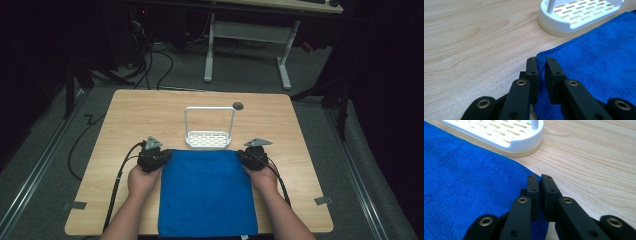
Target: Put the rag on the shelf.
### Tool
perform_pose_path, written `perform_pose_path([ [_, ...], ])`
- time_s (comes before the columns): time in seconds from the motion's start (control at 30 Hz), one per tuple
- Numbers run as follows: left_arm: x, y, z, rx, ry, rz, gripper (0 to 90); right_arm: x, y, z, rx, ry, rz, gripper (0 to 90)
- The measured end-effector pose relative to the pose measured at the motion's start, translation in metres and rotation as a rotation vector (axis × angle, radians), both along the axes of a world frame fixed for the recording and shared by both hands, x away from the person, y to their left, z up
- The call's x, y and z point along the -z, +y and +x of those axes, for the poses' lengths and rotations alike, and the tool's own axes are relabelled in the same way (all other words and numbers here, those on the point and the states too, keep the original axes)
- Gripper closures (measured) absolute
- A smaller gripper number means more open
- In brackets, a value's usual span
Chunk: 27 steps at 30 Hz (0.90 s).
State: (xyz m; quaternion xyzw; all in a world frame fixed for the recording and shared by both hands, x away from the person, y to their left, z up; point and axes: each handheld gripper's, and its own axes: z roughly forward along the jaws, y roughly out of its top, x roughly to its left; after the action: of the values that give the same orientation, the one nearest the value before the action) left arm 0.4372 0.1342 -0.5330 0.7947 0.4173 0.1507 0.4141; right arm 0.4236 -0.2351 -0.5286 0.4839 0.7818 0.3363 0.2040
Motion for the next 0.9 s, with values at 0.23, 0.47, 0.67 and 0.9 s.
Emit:
perform_pose_path([
  [0.23, -0.001, -0.001, -0.003, 0.028, -0.010, 0.000, 82.0, -0.005, 0.001, -0.012, 0.004, -0.082, 0.019, 88.2],
  [0.47, -0.006, 0.003, -0.015, 0.010, -0.074, -0.054, 87.8, -0.023, 0.000, -0.039, -0.039, -0.196, 0.075, 88.2],
  [0.67, -0.027, -0.001, -0.034, 0.001, -0.173, -0.082, 87.9, -0.034, -0.002, -0.049, -0.037, -0.247, 0.094, 88.2],
  [0.9, -0.041, 0.005, -0.044, -0.032, -0.234, -0.112, 87.9, -0.048, -0.004, -0.057, -0.029, -0.317, 0.133, 88.2],
])
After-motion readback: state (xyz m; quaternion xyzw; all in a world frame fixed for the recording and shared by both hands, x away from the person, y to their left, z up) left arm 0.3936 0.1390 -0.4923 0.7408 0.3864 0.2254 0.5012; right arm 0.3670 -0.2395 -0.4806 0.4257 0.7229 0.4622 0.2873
